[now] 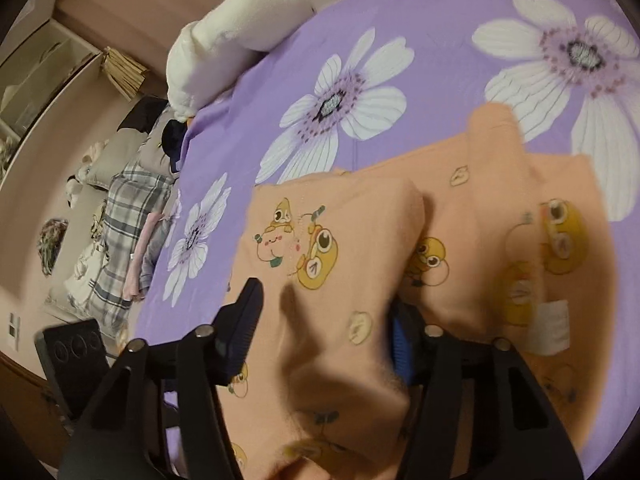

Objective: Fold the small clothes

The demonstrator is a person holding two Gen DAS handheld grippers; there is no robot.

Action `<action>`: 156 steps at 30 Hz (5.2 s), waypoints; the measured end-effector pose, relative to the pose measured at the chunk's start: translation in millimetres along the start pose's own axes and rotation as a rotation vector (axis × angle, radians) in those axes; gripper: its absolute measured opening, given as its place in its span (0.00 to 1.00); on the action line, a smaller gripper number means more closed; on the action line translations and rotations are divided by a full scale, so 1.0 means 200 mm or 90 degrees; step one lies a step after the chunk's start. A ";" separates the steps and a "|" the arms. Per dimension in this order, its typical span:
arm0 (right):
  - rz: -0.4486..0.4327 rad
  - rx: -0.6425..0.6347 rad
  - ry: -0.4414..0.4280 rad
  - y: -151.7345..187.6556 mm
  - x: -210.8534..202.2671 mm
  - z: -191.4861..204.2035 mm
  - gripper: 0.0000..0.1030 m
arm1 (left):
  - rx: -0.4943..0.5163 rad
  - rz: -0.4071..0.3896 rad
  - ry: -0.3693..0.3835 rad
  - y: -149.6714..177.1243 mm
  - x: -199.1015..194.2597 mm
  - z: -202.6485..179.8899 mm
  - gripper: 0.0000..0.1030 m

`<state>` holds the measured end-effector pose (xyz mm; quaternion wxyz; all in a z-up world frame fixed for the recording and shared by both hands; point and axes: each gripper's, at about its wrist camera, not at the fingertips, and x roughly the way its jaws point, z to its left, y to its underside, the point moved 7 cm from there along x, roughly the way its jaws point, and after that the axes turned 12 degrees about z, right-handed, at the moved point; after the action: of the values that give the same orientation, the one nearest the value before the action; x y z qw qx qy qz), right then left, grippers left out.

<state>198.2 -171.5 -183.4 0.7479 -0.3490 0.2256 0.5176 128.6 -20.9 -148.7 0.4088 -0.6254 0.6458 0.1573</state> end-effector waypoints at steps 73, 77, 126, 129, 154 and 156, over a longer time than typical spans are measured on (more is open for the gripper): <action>-0.121 -0.024 0.271 0.23 -0.45 -0.30 0.25 | 0.133 0.037 -0.043 -0.07 0.22 -0.42 0.67; -0.171 -0.055 0.250 0.25 -0.54 -0.20 0.27 | 0.125 0.008 -0.035 -0.18 0.16 -0.43 0.67; -0.116 -0.048 0.210 0.51 -0.30 -0.11 0.19 | 0.170 0.021 -0.140 0.08 0.27 -0.33 0.47; -0.112 -0.050 0.219 0.53 -0.30 -0.11 0.19 | 0.166 0.022 -0.134 0.09 0.27 -0.32 0.47; -0.103 -0.020 0.214 0.62 -0.34 -0.12 0.22 | 0.124 0.037 -0.103 0.20 0.21 -0.25 0.47; -0.102 -0.021 0.216 0.62 -0.34 -0.12 0.22 | 0.121 0.037 -0.104 0.20 0.20 -0.25 0.47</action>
<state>58.1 -202.8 -187.7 0.7324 -0.4600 0.3116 0.3936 79.5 -77.0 -160.4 0.5127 -0.5498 0.6404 0.1574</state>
